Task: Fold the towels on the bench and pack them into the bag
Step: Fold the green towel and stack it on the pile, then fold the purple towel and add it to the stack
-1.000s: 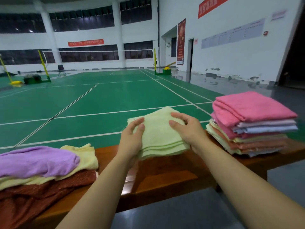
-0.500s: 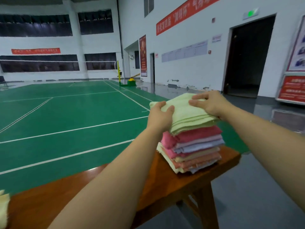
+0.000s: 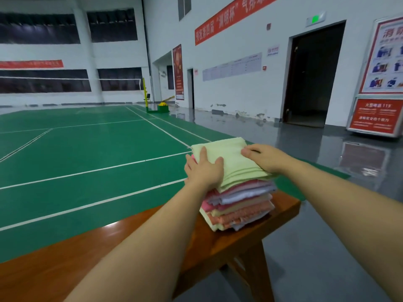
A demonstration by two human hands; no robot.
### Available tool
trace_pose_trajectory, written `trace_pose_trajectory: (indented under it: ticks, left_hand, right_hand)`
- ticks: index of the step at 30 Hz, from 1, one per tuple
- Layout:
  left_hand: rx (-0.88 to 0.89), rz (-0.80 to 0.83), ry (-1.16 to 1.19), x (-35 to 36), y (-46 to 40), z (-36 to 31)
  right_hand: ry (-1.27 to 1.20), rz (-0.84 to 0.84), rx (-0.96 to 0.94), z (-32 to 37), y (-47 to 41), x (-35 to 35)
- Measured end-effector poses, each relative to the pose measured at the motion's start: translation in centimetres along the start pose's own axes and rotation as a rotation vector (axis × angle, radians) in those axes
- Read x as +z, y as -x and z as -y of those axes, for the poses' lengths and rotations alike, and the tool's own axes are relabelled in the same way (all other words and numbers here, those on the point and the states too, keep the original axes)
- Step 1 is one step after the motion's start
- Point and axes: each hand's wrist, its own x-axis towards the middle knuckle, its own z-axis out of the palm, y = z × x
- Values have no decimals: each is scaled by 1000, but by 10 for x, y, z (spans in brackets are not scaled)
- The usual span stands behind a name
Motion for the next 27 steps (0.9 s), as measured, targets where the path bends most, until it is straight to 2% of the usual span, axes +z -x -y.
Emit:
trace_pose_trajectory:
  ticks: [2,4,7,8,9,12,14,20,27]
  left_hand:
    - [-37,18,8,-11,-4,-1]
    - [7,-25,-73,-19,-5,0]
    - [271,-223,-327,-23,-8,-2]
    - [323,-226,-362,-23,-12,-4]
    - [326,-184,-378,-21,-18,-5]
    - [190,-10,-317,-13,-38,4]
    - [136,40,-259,-8,-46,13]
    - [124,59,-244,-4,-57,20]
    - [170,-21,-190,-28,-47,11]
  right_hand:
    - [49,-21,-17,4,-2,-2]
    - [95,-44,-49,13,-5,-5]
    - [130,1,-128,34,-17,-3]
    - [170,34,-146,40,-24,-1]
    - [209,68,-155,42,-32,3]
    - [243,155,-110,39,-49,17]
    - [232,161,-106,34,-55,28]
    - [237,160,-107,37,-59,35]
    - [224,109,-150,50,-44,5]
